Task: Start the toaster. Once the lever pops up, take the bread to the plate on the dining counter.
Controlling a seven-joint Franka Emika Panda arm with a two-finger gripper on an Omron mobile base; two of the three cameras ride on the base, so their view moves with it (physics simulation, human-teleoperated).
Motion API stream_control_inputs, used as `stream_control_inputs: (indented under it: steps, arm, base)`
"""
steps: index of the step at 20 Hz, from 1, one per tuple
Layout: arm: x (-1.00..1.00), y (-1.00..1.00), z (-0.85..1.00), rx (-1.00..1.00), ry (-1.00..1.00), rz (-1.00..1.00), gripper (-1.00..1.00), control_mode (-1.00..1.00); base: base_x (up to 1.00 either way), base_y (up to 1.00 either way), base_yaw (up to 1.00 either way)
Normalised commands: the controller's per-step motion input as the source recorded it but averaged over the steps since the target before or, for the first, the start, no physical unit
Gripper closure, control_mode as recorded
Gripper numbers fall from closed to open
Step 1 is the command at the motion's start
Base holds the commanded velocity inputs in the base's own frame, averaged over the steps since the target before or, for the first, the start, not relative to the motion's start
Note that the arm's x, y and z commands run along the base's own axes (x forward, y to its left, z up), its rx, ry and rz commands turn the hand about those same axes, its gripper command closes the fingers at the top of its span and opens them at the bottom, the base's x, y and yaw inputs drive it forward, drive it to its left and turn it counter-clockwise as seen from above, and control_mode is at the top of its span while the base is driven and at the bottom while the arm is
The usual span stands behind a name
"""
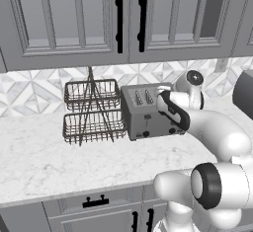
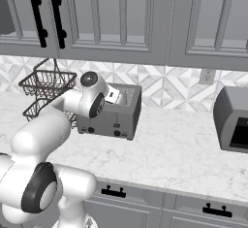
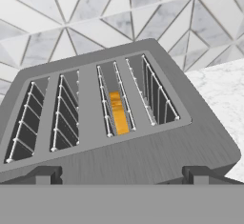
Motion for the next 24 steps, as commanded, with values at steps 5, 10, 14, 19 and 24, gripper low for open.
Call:
stream_control_inputs:
  steps: [5,10,14,19,24]
  arm:
    - [0.0,0.0,0.0,0.0,0.0,0.0,-1.0,-1.0]
    - [0.0,0.0,0.0,0.0,0.0,0.0,-1.0,-1.0]
    - [0.0,0.0,0.0,0.0,0.0,0.0,-1.0,-1.0]
    - [0.0,0.0,0.0,0.0,0.0,0.0,-1.0,-1.0]
    - [0.0,0.0,0.0,0.0,0.0,0.0,-1.0,-1.0]
  base:
    - [0.0,0.0,0.0]
    - [0.0,0.0,0.0]
    - [0.0,0.0,0.0]
    - [0.0,0.0,0.0]
    - [0.0,0.0,0.0]
